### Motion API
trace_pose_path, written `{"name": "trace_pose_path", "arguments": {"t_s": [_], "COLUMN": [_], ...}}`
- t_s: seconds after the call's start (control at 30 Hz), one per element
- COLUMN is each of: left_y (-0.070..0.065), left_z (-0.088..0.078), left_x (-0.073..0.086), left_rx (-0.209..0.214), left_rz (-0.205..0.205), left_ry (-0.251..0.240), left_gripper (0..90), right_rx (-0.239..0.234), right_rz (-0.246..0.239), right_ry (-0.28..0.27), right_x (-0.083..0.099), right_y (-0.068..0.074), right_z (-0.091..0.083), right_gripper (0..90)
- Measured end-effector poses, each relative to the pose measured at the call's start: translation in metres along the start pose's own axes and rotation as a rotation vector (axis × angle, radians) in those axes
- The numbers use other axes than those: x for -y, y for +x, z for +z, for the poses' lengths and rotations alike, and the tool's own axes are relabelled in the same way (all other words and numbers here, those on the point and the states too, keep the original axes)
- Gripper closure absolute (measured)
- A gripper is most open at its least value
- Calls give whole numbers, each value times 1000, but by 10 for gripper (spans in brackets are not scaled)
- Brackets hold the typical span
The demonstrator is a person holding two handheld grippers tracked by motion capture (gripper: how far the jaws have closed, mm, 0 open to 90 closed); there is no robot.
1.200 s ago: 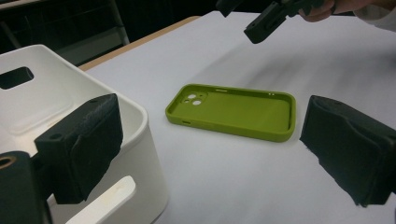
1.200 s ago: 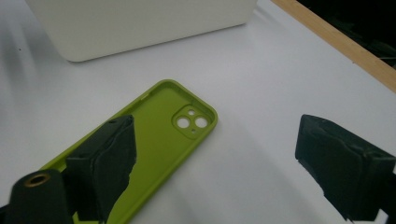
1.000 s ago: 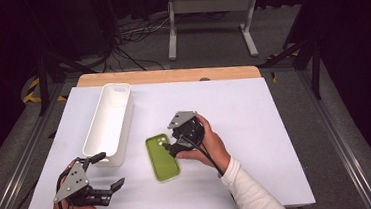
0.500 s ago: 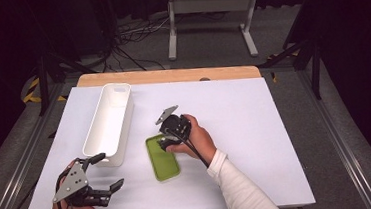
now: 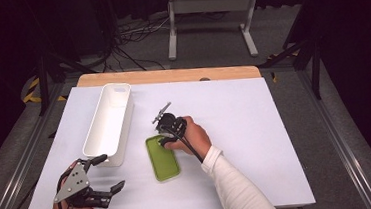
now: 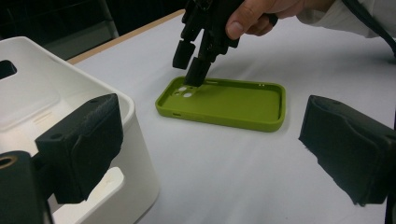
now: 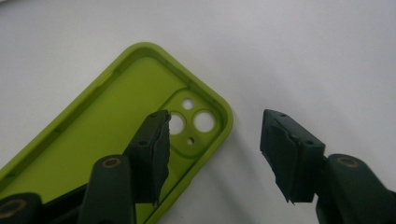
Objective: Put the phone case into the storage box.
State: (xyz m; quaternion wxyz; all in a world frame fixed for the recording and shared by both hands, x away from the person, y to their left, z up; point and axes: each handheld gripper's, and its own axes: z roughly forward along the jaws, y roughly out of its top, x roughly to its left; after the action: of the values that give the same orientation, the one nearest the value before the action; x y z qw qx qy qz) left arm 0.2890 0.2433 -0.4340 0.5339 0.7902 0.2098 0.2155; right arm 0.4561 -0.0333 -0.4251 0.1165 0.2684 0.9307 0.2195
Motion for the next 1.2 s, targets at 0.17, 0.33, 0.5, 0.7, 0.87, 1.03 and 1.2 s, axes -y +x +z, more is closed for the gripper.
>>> {"name": "trace_pose_path", "arguments": {"t_s": [0.17,0.33,0.5,0.7,0.87,1.03,1.2], "left_y": [0,0,0,0,0,0,-1], "left_z": [0,0,1,2,3,3,3], "left_x": [0,1,1,1,1,2,2], "left_rx": [6,12,17,24,26,32,39], "left_rz": [-1,0,-2,1,5,6,8], "left_ry": [2,5,10,20,26,34,39], "left_gripper": [69,69,70,70,70,70,70], "right_rx": [-29,-33,-20,-27,-7,-29,0], "right_rz": [8,1,-2,20,25,36,17], "right_ry": [16,23,27,33,48,63,78], "right_x": [-1,-3,-4,-6,-10,-13,-16], "right_y": [-1,-2,-2,-5,-8,-9,-5], "right_z": [3,3,4,8,9,14,16], "right_gripper": [562,662,693,712,730,786,795]}}
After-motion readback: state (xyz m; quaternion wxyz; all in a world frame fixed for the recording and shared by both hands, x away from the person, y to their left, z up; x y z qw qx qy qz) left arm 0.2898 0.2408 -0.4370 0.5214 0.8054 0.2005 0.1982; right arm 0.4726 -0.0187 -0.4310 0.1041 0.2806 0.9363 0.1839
